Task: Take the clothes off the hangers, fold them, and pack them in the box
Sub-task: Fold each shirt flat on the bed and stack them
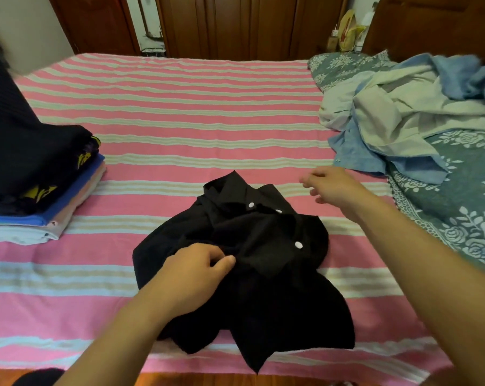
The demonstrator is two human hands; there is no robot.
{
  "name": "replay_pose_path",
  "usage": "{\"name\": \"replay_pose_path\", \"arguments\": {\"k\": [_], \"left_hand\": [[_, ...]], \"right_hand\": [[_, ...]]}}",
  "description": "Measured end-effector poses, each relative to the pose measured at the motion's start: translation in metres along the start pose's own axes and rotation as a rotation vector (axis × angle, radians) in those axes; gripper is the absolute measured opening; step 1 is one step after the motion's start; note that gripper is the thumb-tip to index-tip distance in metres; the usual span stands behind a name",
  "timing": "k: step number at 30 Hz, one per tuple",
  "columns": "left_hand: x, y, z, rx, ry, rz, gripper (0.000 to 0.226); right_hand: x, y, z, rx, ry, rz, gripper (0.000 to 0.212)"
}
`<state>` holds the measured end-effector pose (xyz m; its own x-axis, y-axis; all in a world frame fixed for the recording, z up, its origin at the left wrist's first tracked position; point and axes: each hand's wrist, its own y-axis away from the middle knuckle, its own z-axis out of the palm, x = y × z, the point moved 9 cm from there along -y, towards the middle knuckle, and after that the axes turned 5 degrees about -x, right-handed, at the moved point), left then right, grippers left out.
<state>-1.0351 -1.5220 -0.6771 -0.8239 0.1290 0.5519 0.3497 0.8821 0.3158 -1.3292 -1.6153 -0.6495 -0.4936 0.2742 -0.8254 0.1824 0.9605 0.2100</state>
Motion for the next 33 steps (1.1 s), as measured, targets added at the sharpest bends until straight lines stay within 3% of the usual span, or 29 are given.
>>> {"name": "replay_pose_path", "arguments": {"k": [2,4,6,7,8,9,11,15,16,19,21,23,25,27,28,31,33], "left_hand": [[-0.016,-0.002,-0.003,-0.027,0.057,-0.042,0.033],[-0.037,-0.008,-0.029,0.186,0.186,-0.093,0.016],[-0.057,-0.017,-0.065,0.459,0.073,-0.125,0.036],[-0.065,-0.025,-0.071,0.469,0.014,-0.144,0.05],[-0.073,-0.037,-0.066,0.395,0.042,-0.16,0.054],[-0.077,-0.046,-0.055,0.278,0.085,-0.169,0.043],[-0.075,-0.054,-0.05,0.188,0.079,-0.093,0.006],[-0.054,-0.056,-0.131,0.322,0.505,0.007,0.019],[-0.048,-0.065,-0.162,0.37,0.509,0.005,0.019],[-0.027,-0.098,-0.247,0.654,0.151,-0.156,0.029],[0.004,-0.108,-0.262,0.796,-0.084,-0.23,0.043],[0.053,-0.119,-0.231,0.755,-0.189,-0.006,0.049],[0.08,-0.119,-0.156,0.495,-0.24,0.182,0.054],[0.044,-0.106,-0.07,0.21,-0.202,0.059,0.063],[0.014,-0.096,-0.037,0.162,-0.168,-0.037,0.07],[-0.043,-0.069,0.02,0.256,-0.12,-0.147,0.071],[-0.052,-0.062,0.033,0.361,-0.135,-0.262,0.065]], "right_hand": [[-0.001,-0.031,0.041,-0.193,0.188,-0.022,0.044],[-0.001,-0.045,0.081,-0.328,0.346,-0.068,0.07],[-0.006,-0.049,0.109,-0.407,0.435,-0.157,0.06],[-0.012,-0.049,0.116,-0.423,0.477,-0.206,0.041],[-0.02,-0.047,0.113,-0.393,0.486,-0.239,0.025],[-0.03,-0.044,0.102,-0.337,0.444,-0.245,0.021],[-0.05,-0.033,0.06,-0.194,0.299,-0.212,0.025],[-0.104,-0.01,-0.049,0.071,-0.032,-0.179,0.017],[-0.116,-0.014,-0.075,0.142,-0.11,-0.144,0.013],[-0.151,-0.043,-0.118,0.305,-0.182,-0.156,0.027],[-0.156,-0.065,-0.115,0.216,-0.194,-0.181,0.035],[-0.128,-0.065,-0.09,0.053,-0.157,-0.104,0.034],[-0.081,-0.049,-0.071,0.009,0.027,-0.076,0.036],[-0.03,-0.018,-0.044,0.029,0.237,-0.118,0.042],[-0.002,0.003,-0.021,-0.014,0.302,-0.107,0.05],[0.045,0.076,0.061,-0.174,0.476,-0.169,0.091],[0.052,0.099,0.095,-0.173,0.728,-0.269,0.097]]}}
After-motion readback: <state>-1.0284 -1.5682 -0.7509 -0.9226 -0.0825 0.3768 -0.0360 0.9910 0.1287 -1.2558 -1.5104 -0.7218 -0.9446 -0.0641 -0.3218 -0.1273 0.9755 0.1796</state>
